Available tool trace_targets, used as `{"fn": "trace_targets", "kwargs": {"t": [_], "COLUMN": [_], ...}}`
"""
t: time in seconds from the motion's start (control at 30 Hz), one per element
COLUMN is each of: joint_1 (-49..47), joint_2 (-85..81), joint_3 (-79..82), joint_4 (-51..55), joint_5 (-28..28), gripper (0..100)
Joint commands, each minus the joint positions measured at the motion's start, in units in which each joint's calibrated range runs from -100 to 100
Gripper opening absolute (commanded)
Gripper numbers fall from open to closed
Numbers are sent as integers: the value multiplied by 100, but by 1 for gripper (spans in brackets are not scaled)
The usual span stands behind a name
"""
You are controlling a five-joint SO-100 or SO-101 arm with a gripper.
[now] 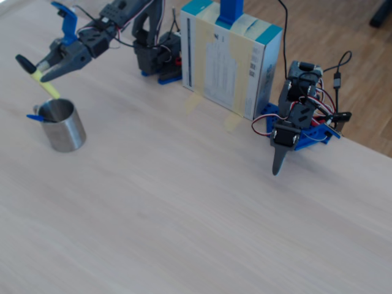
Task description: Grab the yellow pen and put it in the silver cup.
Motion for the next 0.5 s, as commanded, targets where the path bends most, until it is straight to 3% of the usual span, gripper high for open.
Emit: {"fn": "trace_targets", "kwargs": {"t": [0.0,0.47], "joint_1": [-38,-3], "joint_2": [95,918], "joint_3": [-461,-1006], "joint_4": [-98,-98], "joint_5": [-27,-32], "gripper": [11,11]}}
